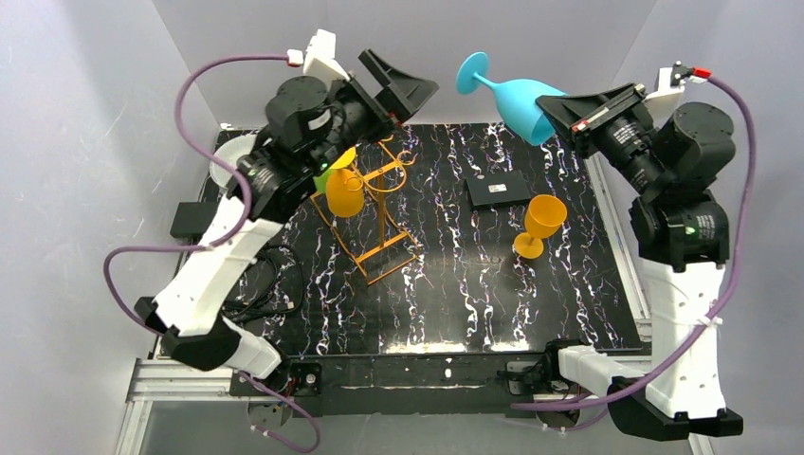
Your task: Take the wine glass off the wine glass rack
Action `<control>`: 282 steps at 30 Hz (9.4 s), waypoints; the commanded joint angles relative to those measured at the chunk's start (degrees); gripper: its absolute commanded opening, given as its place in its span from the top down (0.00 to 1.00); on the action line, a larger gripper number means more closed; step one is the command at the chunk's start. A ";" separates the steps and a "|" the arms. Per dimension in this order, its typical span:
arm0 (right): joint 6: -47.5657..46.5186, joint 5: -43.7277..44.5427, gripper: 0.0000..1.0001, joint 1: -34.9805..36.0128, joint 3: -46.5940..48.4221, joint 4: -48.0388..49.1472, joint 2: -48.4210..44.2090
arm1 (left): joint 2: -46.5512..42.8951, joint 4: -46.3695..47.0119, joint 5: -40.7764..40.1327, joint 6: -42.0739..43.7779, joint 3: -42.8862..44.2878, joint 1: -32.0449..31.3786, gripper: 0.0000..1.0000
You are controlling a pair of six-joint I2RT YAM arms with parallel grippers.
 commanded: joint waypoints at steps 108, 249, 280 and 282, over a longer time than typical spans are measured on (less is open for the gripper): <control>-43.39 18.24 0.32 19.04 33.97 -53.49 45.54 | -30.90 -63.48 -14.45 23.17 -10.23 -0.02 0.02; -33.93 3.32 0.38 11.65 9.10 -47.67 9.53 | -19.24 -15.53 3.57 -15.38 -27.68 27.19 0.76; -33.79 2.88 0.38 11.48 8.09 -47.07 9.35 | -18.93 -18.79 2.65 -15.28 -25.02 27.16 1.00; -33.85 2.81 0.38 11.48 8.09 -47.09 9.39 | -18.92 -18.78 2.69 -15.22 -24.98 27.20 1.00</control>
